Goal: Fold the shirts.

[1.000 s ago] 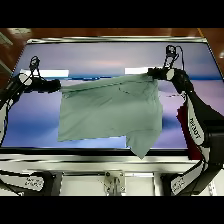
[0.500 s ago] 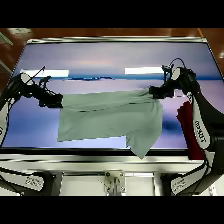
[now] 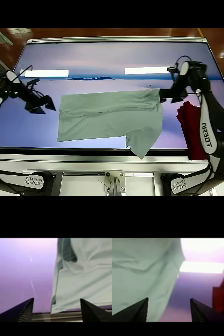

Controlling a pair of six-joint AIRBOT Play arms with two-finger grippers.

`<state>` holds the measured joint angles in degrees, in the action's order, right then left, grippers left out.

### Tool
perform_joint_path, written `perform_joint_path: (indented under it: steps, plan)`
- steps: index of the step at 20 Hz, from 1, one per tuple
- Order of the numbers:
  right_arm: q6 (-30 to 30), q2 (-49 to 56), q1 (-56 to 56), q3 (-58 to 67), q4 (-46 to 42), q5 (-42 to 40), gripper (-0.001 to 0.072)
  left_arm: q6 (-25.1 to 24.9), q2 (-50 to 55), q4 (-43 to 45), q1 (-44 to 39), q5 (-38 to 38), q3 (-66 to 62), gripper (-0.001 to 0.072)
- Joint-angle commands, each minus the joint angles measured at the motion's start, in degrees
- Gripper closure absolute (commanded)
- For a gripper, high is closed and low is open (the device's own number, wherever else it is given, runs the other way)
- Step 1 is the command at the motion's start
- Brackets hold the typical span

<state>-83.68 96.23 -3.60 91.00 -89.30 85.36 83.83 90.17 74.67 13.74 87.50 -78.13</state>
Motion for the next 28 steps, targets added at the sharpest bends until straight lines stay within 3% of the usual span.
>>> perform_joint_path:
  steps: [1, 3, 5, 8, 15, 16, 18, 19, 21, 24, 28]
  plan:
    - [1.5, -4.7, -9.1, -5.2, 10.9, 6.8, 0.0084, -4.5, -10.0, -2.1, 7.5, 0.5, 13.4, 0.0040]
    - [3.5, -7.0, -14.6, -12.6, 21.5, 5.0, 0.0072, -6.1, -17.0, -4.7, 11.6, -6.7, 26.8, 0.0027]
    - [5.0, -8.1, -17.6, -17.8, 26.2, 3.3, 0.0073, -8.6, -20.1, -10.5, 14.5, -12.0, 36.6, -0.0010]
    - [5.0, -8.2, -18.1, -20.7, 26.4, 1.3, 0.0073, -10.8, -19.3, -17.8, 14.5, -17.4, 43.2, -0.0008]
    - [5.1, -8.2, -18.1, -20.7, 26.3, -1.1, 0.0073, -9.0, -13.7, -21.2, 5.7, -25.3, 44.2, -0.0001]
    - [5.1, -8.2, -18.1, -20.7, 26.3, -1.0, 0.0073, -7.7, -13.3, -21.2, 4.8, -26.8, 44.2, 0.0032]
    - [5.1, -8.2, -18.1, -20.8, 25.7, -0.7, 0.0073, -6.1, -13.1, -21.3, 3.7, -28.2, 44.2, 0.0454]
    - [5.1, -8.2, -18.1, -21.2, 24.4, 0.0, 0.0073, -6.2, -13.1, -21.4, 3.5, -27.9, 44.2, 0.0592]
    - [7.3, -8.7, -18.1, -24.5, 21.5, 1.8, 0.0073, -7.3, -13.4, -21.4, 3.5, -26.6, 44.2, 0.0670]
    - [10.7, -12.9, -17.8, -35.0, 26.5, -1.9, 0.0073, -10.4, -15.0, -21.4, 3.5, -25.0, 44.2, 0.0671]
    - [9.6, -15.8, -16.8, -46.8, 30.9, -13.3, 0.0074, -10.4, -18.1, -21.4, 3.5, -24.9, 44.1, 0.0671]
